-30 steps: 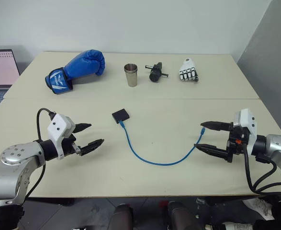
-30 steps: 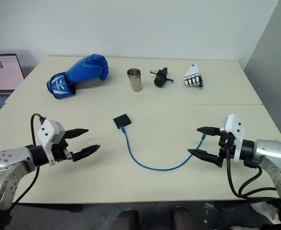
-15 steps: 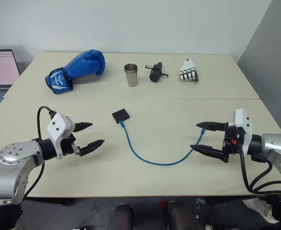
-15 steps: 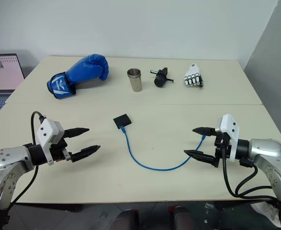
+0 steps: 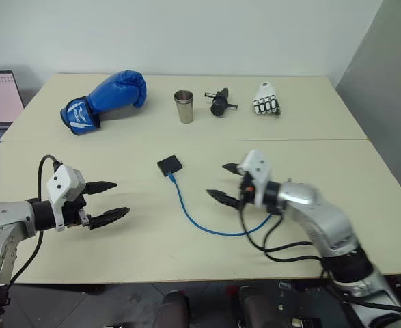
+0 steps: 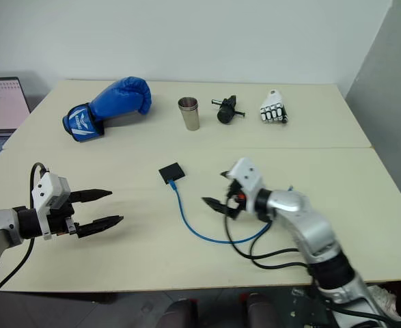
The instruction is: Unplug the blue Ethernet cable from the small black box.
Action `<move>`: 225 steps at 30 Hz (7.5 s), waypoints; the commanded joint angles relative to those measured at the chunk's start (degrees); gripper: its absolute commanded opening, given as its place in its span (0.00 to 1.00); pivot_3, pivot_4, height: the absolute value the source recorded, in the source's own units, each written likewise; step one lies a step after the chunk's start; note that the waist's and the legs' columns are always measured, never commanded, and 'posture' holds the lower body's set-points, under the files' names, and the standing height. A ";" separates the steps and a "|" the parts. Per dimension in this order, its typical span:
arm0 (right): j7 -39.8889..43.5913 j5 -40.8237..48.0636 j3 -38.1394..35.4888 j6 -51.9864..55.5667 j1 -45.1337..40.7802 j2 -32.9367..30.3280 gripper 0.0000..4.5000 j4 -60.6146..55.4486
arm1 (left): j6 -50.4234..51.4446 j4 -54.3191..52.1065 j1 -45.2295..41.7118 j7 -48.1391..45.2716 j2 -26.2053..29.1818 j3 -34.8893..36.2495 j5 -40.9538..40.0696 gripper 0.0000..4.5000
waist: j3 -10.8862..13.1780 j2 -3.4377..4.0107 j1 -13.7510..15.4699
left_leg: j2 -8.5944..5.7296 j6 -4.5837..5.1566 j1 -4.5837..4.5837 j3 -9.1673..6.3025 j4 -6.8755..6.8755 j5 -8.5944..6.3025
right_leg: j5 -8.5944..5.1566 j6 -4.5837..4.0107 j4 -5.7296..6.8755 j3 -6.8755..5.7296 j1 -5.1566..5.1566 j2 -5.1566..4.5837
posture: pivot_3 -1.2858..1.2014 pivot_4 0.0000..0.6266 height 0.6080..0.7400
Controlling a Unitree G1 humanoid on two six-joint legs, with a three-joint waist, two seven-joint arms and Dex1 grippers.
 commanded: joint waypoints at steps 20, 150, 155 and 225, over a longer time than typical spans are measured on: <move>-12.77 -15.54 3.64 -6.64 -12.53 22.35 0.92 32.75 | 0.44 -1.08 -6.48 -1.51 0.31 -3.33 0.13 1.00 | -0.03 -0.05 -0.08 | 0.01 0.00 0.02 -0.04 -0.03 0.00 | -0.01 -0.03 0.05 -0.06 0.00 -0.01 | 0.52 0.24 1.00; 9.44 35.19 -19.08 18.17 -3.29 -1.35 0.80 -2.73 | 33.66 -1.05 -24.89 -3.29 -13.46 -8.46 -23.61 0.17 | 0.01 -0.06 0.31 | -0.07 -0.05 -0.01 -0.17 0.02 0.03 | -0.02 -0.03 0.01 -0.13 0.08 -0.04 | 0.52 0.24 1.00; 8.61 35.17 -19.35 18.45 -3.51 -0.71 0.80 -2.63 | 33.55 -1.03 -24.86 -3.13 -13.47 -8.46 -23.50 0.17 | 0.01 -0.06 0.32 | -0.07 -0.05 -0.02 -0.17 0.02 0.03 | -0.02 -0.02 0.00 -0.12 0.08 -0.04 | 0.52 0.24 1.00; -9.32 5.92 -24.27 -10.63 -6.44 -6.95 0.01 27.82 | 27.10 4.83 -24.60 -4.24 -11.38 -9.63 -16.31 0.17 | 0.04 -0.02 0.05 | -0.08 -0.04 -0.03 -0.01 -0.04 0.03 | -0.16 0.26 -0.08 -0.01 0.01 -0.03 | 0.52 0.24 1.00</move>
